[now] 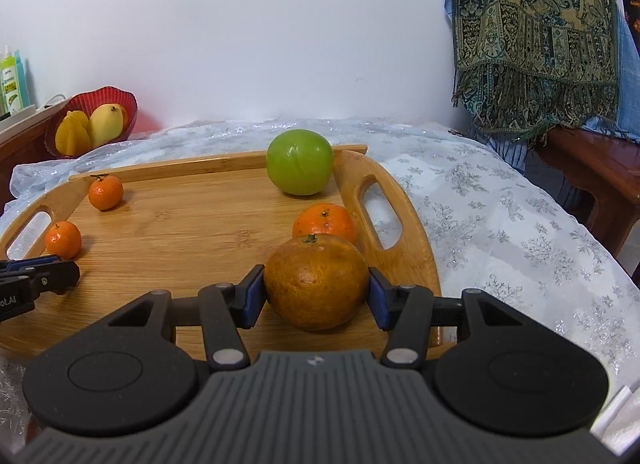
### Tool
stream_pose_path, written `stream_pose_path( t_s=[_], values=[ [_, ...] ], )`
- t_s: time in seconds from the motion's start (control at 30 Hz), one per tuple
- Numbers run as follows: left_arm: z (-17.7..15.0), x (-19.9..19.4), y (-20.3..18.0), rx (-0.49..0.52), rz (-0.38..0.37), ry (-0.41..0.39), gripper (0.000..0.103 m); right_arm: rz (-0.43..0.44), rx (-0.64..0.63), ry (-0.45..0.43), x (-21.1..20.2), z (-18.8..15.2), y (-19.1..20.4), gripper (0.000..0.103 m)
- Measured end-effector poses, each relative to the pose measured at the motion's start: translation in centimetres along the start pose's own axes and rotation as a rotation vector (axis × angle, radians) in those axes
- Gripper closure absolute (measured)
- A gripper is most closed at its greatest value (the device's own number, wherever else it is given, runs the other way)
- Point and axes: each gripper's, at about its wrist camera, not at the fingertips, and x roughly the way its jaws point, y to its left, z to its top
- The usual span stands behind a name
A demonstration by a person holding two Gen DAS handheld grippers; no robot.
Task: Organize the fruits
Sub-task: 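Carry the red date and brown orange over the bamboo tray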
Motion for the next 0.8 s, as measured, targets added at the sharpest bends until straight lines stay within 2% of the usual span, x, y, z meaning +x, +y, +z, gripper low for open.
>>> stream_pose_path(
  t_s=[0.8],
  values=[
    [1.6,1.8,1.6,-0.046,0.043,0.004,0.084,-0.012,-0.002,-0.008,3.2,2.0,0.5,0.046]
  ],
)
